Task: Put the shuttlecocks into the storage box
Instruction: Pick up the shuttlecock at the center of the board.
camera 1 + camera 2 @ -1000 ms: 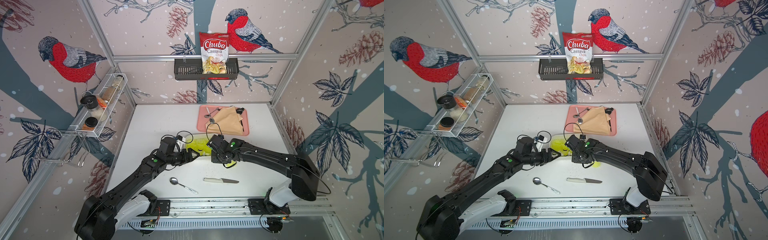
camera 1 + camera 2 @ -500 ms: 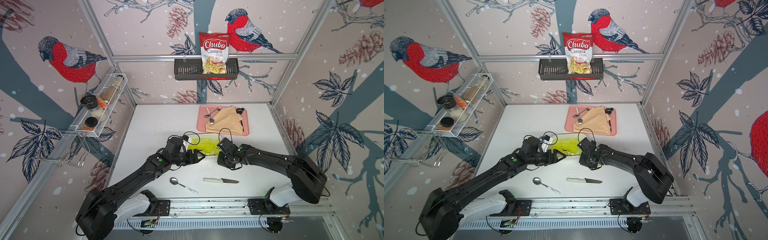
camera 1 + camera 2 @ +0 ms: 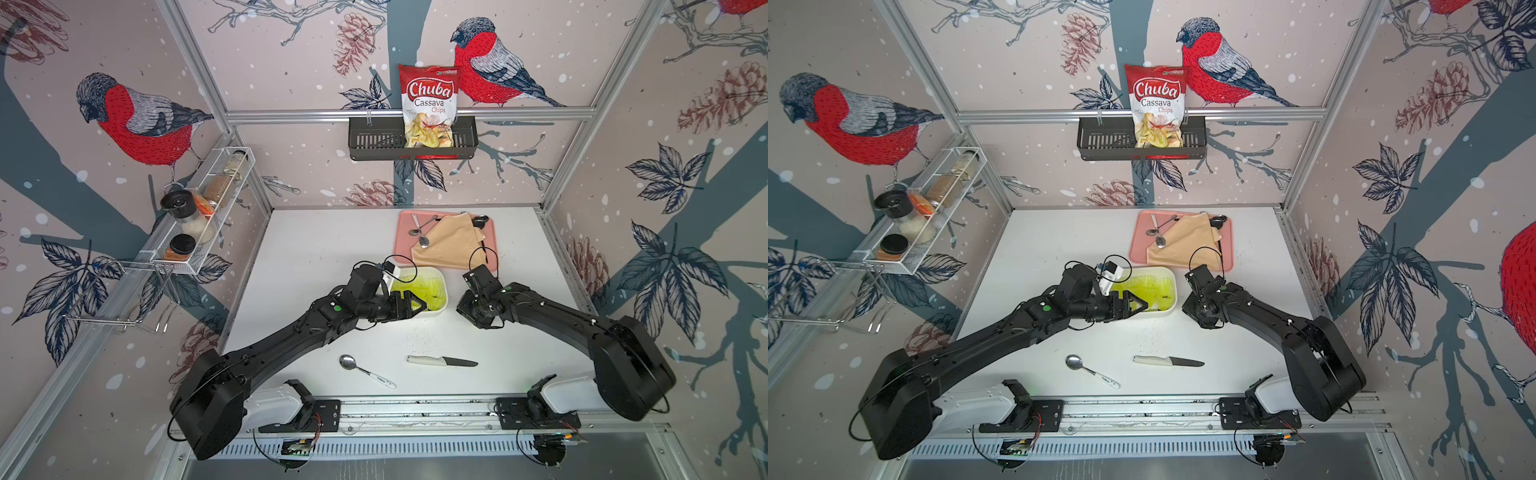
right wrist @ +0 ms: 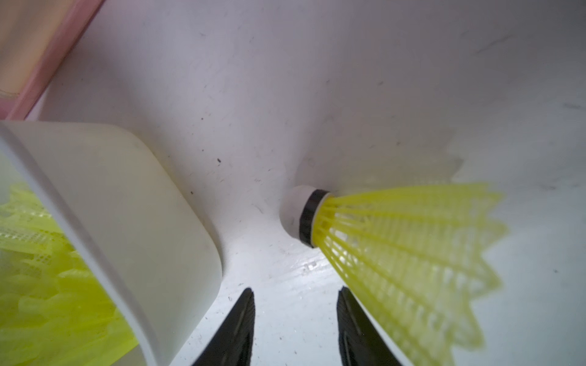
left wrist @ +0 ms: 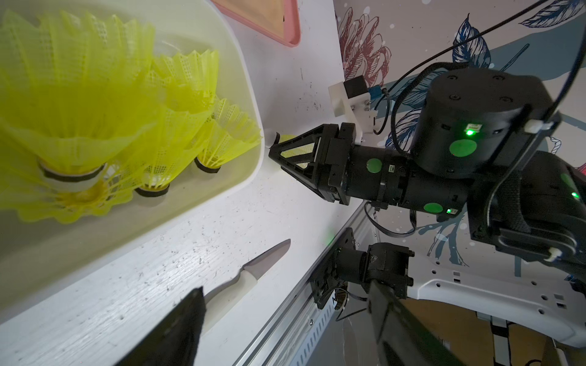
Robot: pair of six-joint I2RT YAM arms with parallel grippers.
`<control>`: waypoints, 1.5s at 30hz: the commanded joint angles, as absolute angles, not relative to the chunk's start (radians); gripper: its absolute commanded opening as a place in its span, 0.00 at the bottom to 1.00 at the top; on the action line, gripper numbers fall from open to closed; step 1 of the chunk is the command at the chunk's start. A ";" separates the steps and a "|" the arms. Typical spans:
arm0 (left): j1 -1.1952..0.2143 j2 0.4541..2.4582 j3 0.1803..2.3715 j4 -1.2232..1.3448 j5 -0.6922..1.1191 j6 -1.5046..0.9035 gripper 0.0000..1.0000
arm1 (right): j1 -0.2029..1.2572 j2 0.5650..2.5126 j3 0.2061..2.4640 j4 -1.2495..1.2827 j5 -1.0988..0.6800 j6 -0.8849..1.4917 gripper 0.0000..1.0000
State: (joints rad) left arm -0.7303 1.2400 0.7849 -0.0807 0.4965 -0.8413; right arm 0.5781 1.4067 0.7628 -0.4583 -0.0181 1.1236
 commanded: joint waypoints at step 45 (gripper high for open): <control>-0.667 1.754 1.297 -0.127 0.557 -0.659 0.87 | 0.433 1.823 1.043 -0.478 0.028 1.066 0.38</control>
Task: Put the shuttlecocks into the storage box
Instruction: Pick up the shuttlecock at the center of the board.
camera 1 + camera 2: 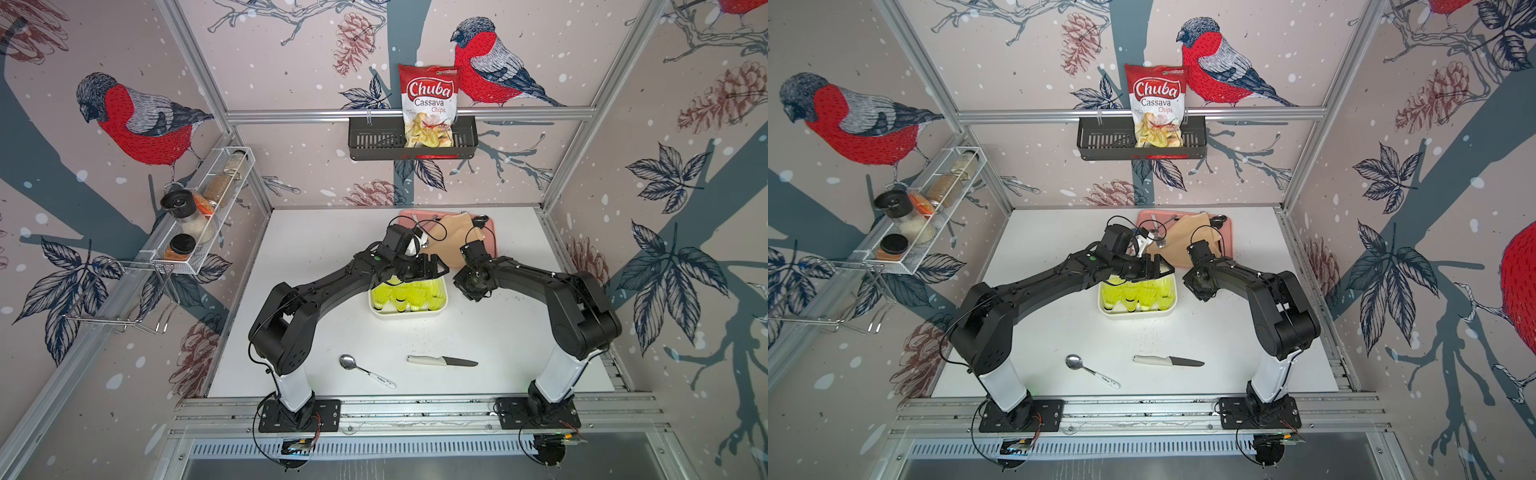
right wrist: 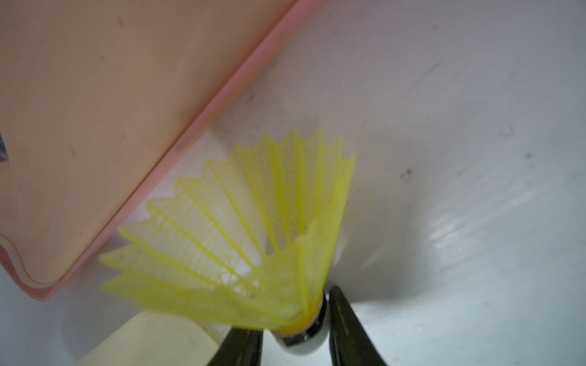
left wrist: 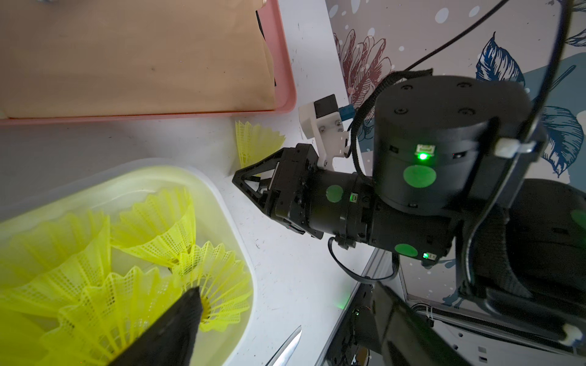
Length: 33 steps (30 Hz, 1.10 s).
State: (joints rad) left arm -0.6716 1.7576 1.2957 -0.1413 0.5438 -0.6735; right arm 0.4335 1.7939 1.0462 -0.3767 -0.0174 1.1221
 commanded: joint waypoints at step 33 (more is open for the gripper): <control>-0.625 1.566 1.132 -0.138 0.546 -0.691 0.86 | 0.537 1.676 1.168 -0.668 0.216 0.883 0.20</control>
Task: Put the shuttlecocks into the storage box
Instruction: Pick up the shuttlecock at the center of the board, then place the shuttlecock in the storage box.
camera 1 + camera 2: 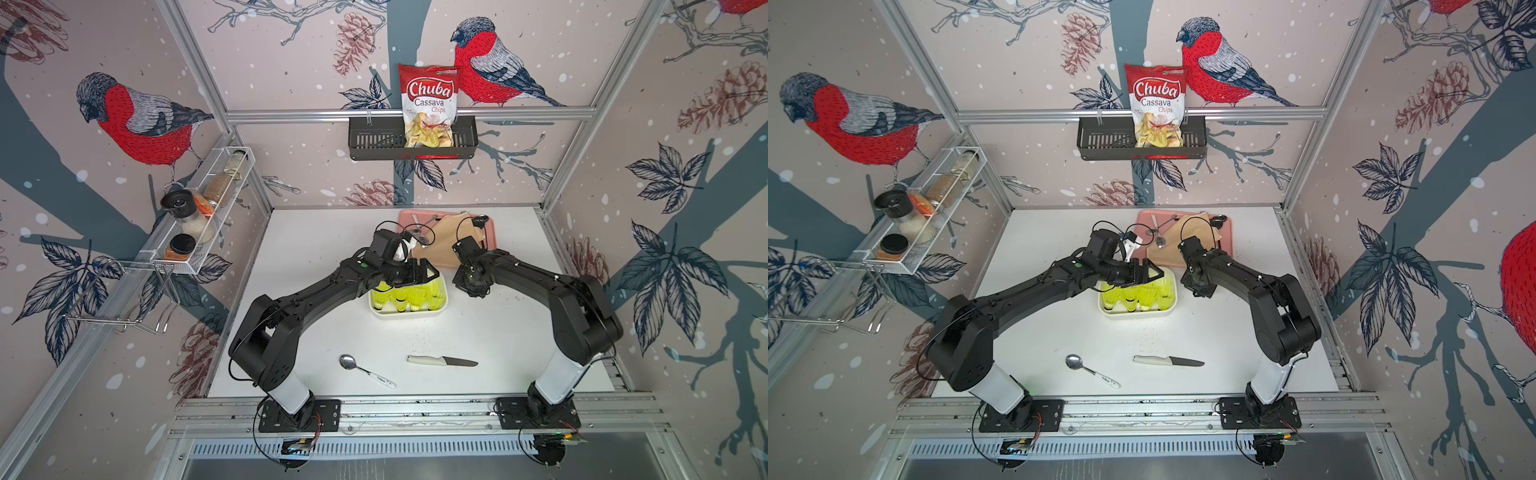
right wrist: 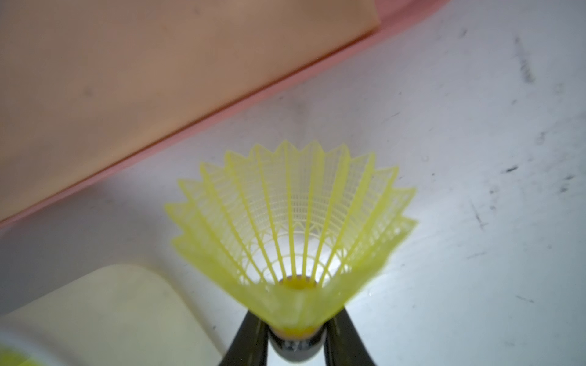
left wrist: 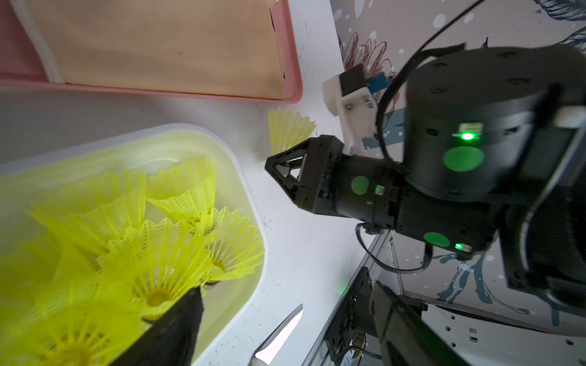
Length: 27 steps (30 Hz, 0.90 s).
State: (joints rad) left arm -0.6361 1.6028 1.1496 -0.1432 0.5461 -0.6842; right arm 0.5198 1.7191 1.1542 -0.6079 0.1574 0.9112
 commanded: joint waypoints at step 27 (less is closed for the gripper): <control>-0.616 1.273 0.896 -0.233 0.500 -0.742 0.86 | 0.763 1.710 1.321 -0.762 0.159 0.786 0.21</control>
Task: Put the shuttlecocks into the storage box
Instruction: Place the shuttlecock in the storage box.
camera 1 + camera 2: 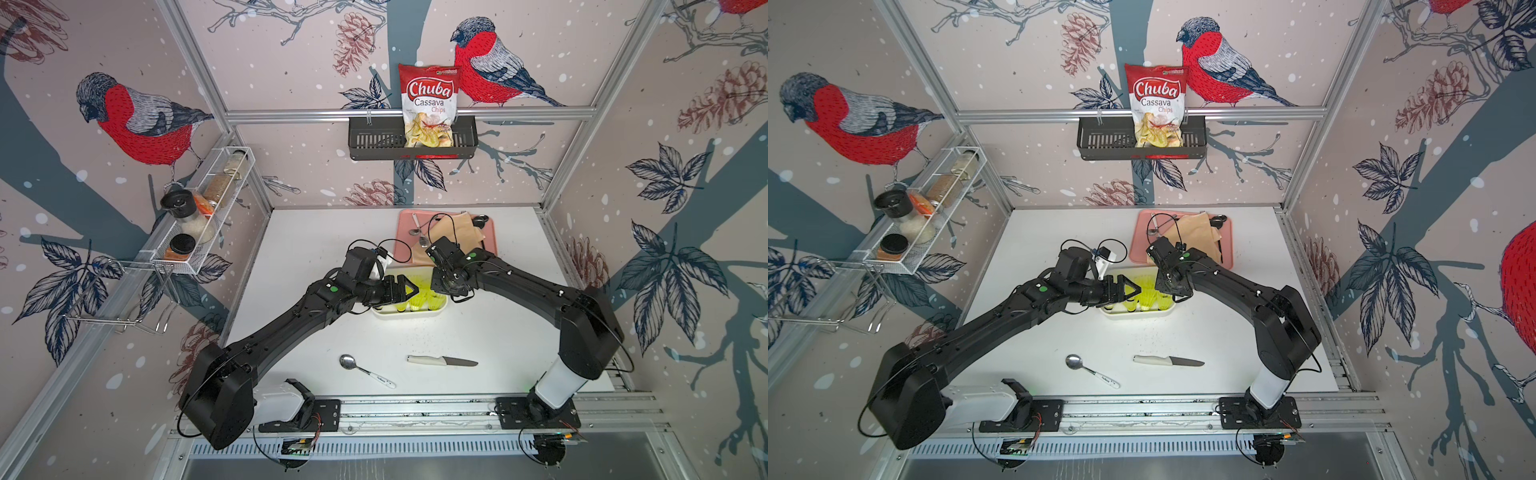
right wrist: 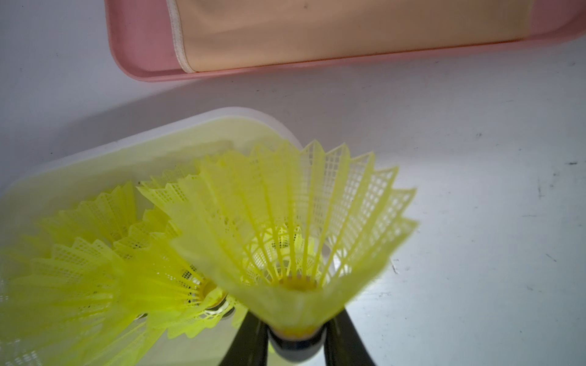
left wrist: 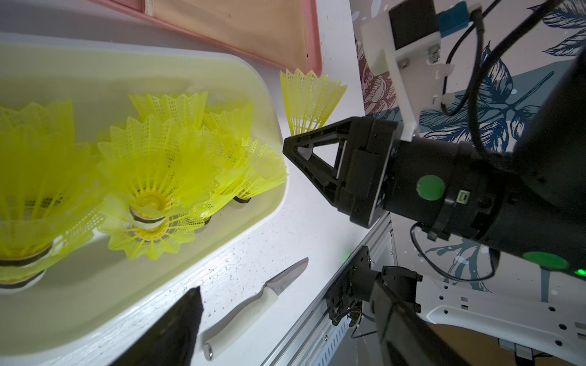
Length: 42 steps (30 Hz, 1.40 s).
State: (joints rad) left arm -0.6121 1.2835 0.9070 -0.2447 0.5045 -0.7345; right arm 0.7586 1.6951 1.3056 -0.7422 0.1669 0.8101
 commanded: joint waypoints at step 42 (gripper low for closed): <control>-0.638 1.246 0.862 -0.212 0.464 -0.776 0.86 | 0.756 1.631 1.366 -0.906 0.198 0.759 0.55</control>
State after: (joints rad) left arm -0.6353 1.2530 0.8604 -0.2428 0.4808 -0.7780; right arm 0.7723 1.6371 1.3602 -0.8833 0.1608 0.7586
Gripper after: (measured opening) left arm 0.862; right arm 0.548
